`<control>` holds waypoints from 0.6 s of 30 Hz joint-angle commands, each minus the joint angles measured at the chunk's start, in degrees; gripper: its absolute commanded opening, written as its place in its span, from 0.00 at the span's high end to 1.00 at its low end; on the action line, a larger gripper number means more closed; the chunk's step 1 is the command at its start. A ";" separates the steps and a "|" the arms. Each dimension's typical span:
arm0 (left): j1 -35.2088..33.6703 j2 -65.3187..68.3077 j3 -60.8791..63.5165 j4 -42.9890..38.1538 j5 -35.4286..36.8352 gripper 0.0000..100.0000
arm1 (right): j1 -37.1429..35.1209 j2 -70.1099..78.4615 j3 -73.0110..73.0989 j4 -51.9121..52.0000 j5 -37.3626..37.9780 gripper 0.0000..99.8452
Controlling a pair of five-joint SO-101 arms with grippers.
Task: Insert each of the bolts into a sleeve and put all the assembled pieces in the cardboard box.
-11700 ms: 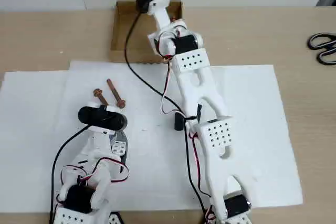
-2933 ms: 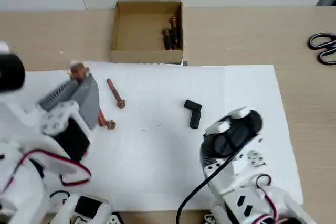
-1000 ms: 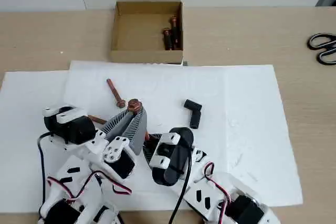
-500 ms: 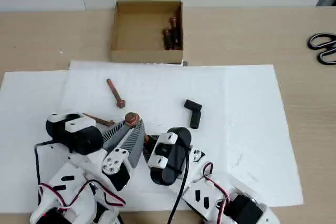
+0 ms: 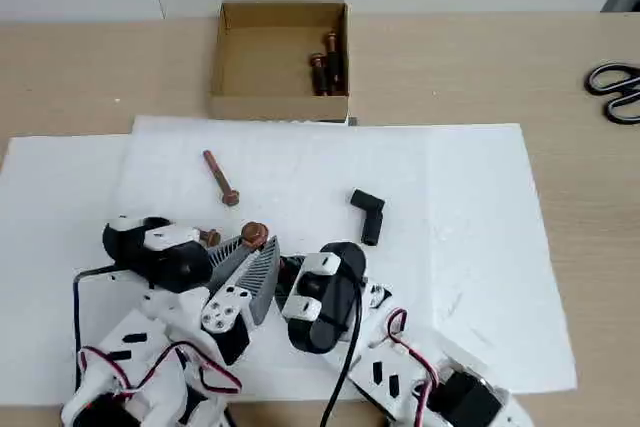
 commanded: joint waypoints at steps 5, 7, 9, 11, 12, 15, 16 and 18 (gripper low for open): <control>-4.31 -0.09 -1.01 0.53 -1.58 0.82 | 2.77 -0.57 -5.63 -1.54 0.70 1.00; -4.75 -0.09 -1.10 0.53 -2.90 0.82 | 3.03 -0.57 -5.63 -1.54 0.70 1.00; -4.75 -0.09 -2.33 0.53 -3.34 0.82 | 3.03 -0.57 -5.45 -1.54 0.70 1.00; -4.66 0.00 -4.26 0.53 -3.34 0.82 | 3.03 -0.48 -5.19 -1.54 0.70 1.00; -4.66 0.00 -5.14 0.53 -3.43 0.82 | 3.03 -0.40 -5.19 -1.54 0.70 1.00; -4.66 0.00 -7.69 1.23 -3.43 0.82 | 3.56 -0.31 -4.40 -1.45 0.70 1.00; -4.66 0.00 -8.66 1.93 -3.43 0.82 | 4.00 -0.40 -3.78 -1.45 0.97 1.00; -4.57 0.00 -10.68 3.34 -3.34 0.82 | 4.79 -0.57 -3.25 -1.45 2.20 1.00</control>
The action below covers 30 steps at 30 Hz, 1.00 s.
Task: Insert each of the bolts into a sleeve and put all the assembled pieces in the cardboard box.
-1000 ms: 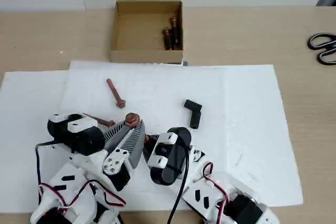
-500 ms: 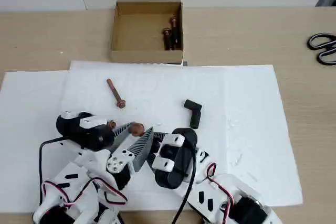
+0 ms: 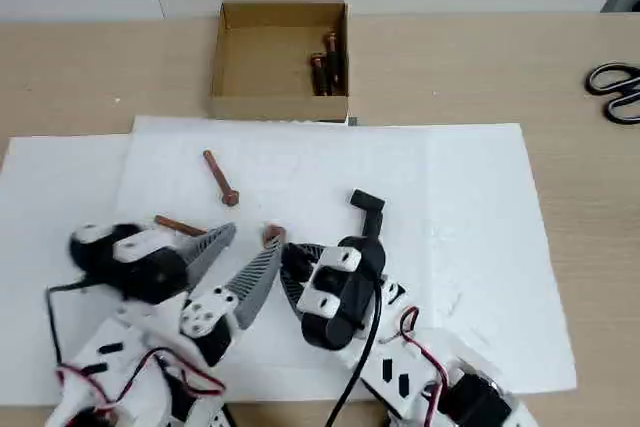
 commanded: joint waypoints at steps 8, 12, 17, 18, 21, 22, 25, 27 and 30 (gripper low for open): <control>-0.09 -0.09 -7.08 5.36 -0.09 0.82 | 2.24 -0.13 -1.49 -1.45 2.02 1.00; -0.18 -0.18 -9.10 4.66 -0.44 0.89 | 2.24 -0.13 -1.49 -1.36 2.02 1.00; -0.18 -0.18 -7.96 5.54 -1.76 0.99 | 6.02 -0.04 0.62 -1.36 2.02 1.00; -0.18 -0.18 -6.90 6.07 -2.20 1.00 | 6.81 -0.04 0.97 -1.36 2.02 1.00; -1.85 -0.44 -2.07 7.12 -2.11 0.99 | 9.63 0.04 3.16 -2.33 1.76 1.00; -3.52 -0.44 0.04 6.68 -2.11 0.99 | 10.68 0.04 4.04 -3.65 1.76 1.00; -10.20 -0.44 7.69 3.69 -2.90 0.99 | 14.29 0.48 5.27 -9.27 1.67 1.00; -14.15 -0.35 13.49 -0.44 -6.24 0.99 | 16.84 2.95 5.10 -11.74 1.76 1.00; -17.05 -0.44 23.60 -6.59 -10.20 0.99 | 20.62 11.12 1.41 -14.37 1.58 1.00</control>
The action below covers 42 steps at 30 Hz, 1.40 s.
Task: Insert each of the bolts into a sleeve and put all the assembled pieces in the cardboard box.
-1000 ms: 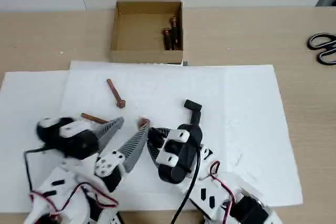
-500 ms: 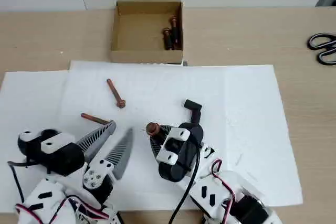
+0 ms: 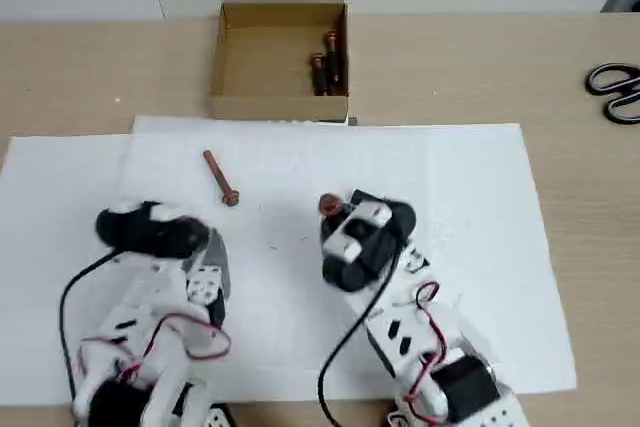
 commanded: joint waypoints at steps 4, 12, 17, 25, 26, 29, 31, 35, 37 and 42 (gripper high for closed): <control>-3.78 -0.44 14.64 -11.60 -2.64 0.99 | 6.11 22.55 -14.51 -9.36 -2.37 1.00; -3.87 -0.44 20.35 -17.49 -2.64 0.99 | 8.40 62.64 -45.10 -10.07 -3.34 1.00; -3.60 -0.44 20.70 -19.34 -2.64 0.99 | 8.57 82.42 -63.12 -10.07 -3.34 1.00; -3.60 -0.44 20.70 -19.34 -2.64 0.99 | 8.66 109.14 -86.59 -14.73 -2.90 1.00; -3.60 -0.44 20.70 -19.34 -2.64 0.99 | 8.66 112.22 -89.58 -15.34 -2.90 1.00; -3.78 -0.44 20.70 -19.34 -2.55 0.99 | 8.66 120.75 -98.11 -16.48 -2.20 1.00; -3.87 -0.44 20.70 -19.25 -2.55 0.99 | 8.57 125.49 -103.47 -17.10 -0.09 1.00; -3.87 -0.44 20.70 -19.16 -2.55 0.99 | 8.22 133.23 -114.02 -17.45 4.92 0.99; -3.87 -0.44 20.70 -19.16 -2.55 0.99 | 8.04 135.96 -118.24 -17.19 6.86 0.99; -3.87 -0.44 20.70 -19.16 -2.55 0.99 | 7.78 138.95 -123.69 -12.62 11.34 0.95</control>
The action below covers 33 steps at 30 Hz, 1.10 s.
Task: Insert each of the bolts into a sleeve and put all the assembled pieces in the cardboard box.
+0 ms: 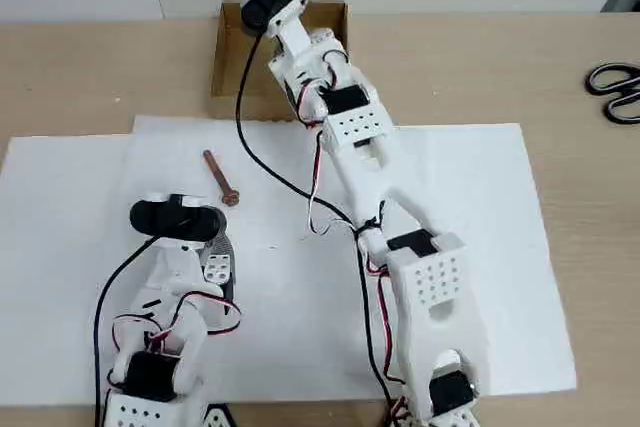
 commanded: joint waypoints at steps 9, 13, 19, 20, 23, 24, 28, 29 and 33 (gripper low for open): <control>-0.35 -0.53 -0.31 -1.05 -0.26 0.99 | -0.40 -1.10 -7.30 14.37 3.96 0.76; -0.35 -0.53 -0.31 -1.05 -0.26 0.99 | -0.66 -4.00 -7.30 21.58 3.69 0.78; -0.35 -0.53 -0.31 -1.05 -0.26 0.99 | -1.27 -9.98 -7.30 34.86 3.69 0.91; -0.35 -0.53 -0.31 -1.05 -0.26 0.99 | -1.19 -10.77 -7.30 36.00 3.69 0.93; -0.35 -0.53 -0.31 -1.05 -0.26 0.99 | -1.19 -13.41 -7.30 41.80 3.69 0.96; -0.35 -0.53 -0.31 -1.05 -0.26 0.99 | -1.27 -14.20 -7.30 44.00 3.69 0.96; -0.35 -0.53 -0.31 -0.97 -0.26 0.99 | -1.10 -16.66 -7.30 54.37 3.69 0.97; -0.35 -0.53 -0.31 -0.97 -0.26 0.99 | -0.66 -17.27 -7.30 57.36 3.69 0.97; -0.44 -0.53 -0.31 -0.97 -0.26 0.99 | 1.10 -19.21 -7.30 68.70 3.60 0.97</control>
